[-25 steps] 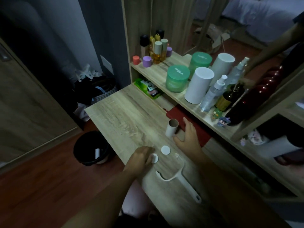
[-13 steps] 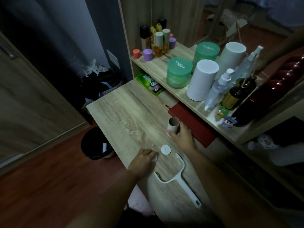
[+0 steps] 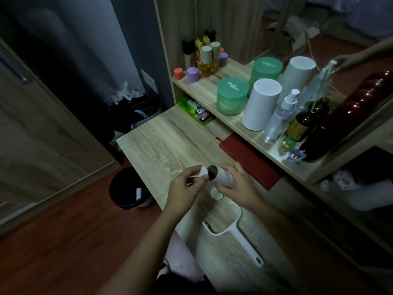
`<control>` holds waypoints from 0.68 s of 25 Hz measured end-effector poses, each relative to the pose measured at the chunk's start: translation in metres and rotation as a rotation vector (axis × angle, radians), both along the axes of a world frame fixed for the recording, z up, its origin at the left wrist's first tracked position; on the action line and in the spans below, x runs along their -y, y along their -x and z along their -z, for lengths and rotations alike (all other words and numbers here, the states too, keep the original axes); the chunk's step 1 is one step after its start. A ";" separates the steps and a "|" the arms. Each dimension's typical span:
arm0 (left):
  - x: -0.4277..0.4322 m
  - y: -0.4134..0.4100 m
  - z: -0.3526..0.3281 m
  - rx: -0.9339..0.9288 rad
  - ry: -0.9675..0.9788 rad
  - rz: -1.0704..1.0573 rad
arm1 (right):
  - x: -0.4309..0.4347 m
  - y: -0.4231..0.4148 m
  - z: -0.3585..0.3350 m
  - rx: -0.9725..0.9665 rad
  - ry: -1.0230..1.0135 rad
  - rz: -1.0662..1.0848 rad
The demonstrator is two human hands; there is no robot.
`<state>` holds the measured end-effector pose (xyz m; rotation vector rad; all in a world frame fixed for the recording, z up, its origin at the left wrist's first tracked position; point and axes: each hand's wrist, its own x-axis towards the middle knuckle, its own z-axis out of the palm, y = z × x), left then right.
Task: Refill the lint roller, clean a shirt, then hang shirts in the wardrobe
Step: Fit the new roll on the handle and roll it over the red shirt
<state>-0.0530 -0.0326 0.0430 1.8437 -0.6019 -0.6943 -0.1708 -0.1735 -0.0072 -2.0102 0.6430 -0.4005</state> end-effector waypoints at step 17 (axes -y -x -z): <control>-0.013 0.010 -0.019 0.204 0.056 0.032 | -0.008 0.002 -0.021 0.059 0.106 -0.064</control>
